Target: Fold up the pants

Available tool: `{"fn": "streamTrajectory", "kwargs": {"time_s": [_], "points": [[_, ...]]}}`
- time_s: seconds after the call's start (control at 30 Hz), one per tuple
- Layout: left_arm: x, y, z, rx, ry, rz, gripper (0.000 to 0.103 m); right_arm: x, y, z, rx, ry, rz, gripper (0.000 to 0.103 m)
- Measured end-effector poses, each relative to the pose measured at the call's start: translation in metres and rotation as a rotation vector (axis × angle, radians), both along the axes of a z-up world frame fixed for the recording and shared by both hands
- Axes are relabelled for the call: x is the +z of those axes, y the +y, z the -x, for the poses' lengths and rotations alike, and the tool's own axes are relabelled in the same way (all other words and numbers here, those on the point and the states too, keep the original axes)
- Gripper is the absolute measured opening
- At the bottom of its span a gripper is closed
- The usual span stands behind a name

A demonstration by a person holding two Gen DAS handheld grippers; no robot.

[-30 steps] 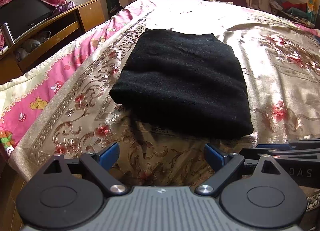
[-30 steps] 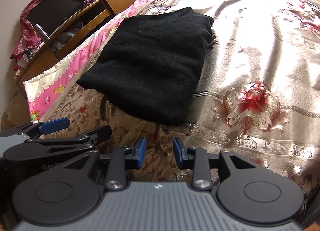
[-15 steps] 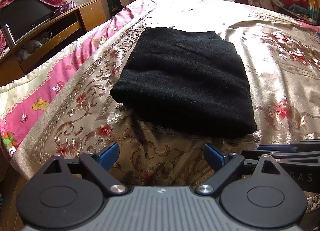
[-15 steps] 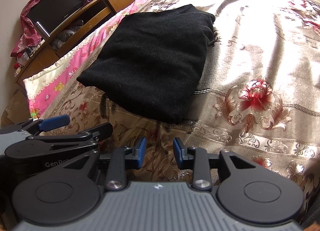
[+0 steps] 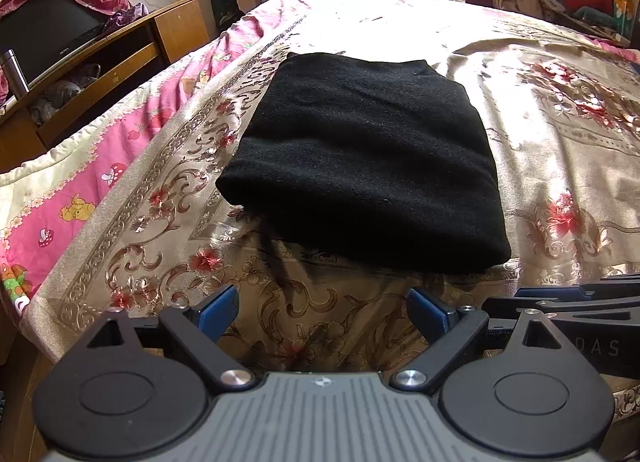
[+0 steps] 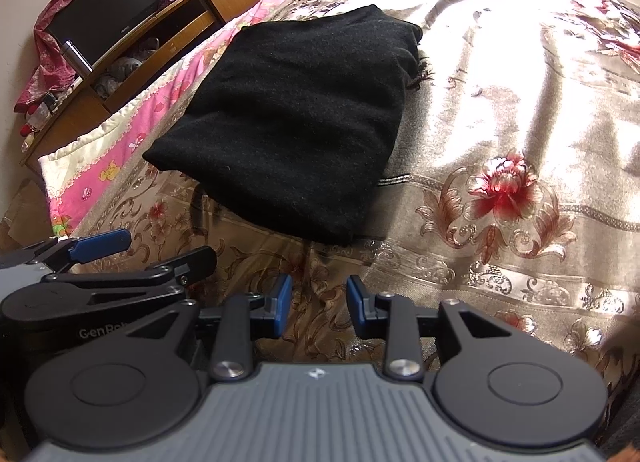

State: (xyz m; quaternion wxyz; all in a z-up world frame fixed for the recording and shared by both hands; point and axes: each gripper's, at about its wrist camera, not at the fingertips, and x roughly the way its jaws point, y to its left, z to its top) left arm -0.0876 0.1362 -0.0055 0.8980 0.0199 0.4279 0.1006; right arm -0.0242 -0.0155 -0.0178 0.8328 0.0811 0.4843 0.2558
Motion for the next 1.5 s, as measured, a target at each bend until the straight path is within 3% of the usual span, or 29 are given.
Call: {"fn": "streamTrajectory", "kwargs": {"time_s": [1.5], "points": [[-0.0007, -0.0014, 0.0014, -0.02, -0.003, 0.001, 0.103, -0.0037, -0.0013, -0.002, -0.008, 0.007, 0.013, 0.032]]}}
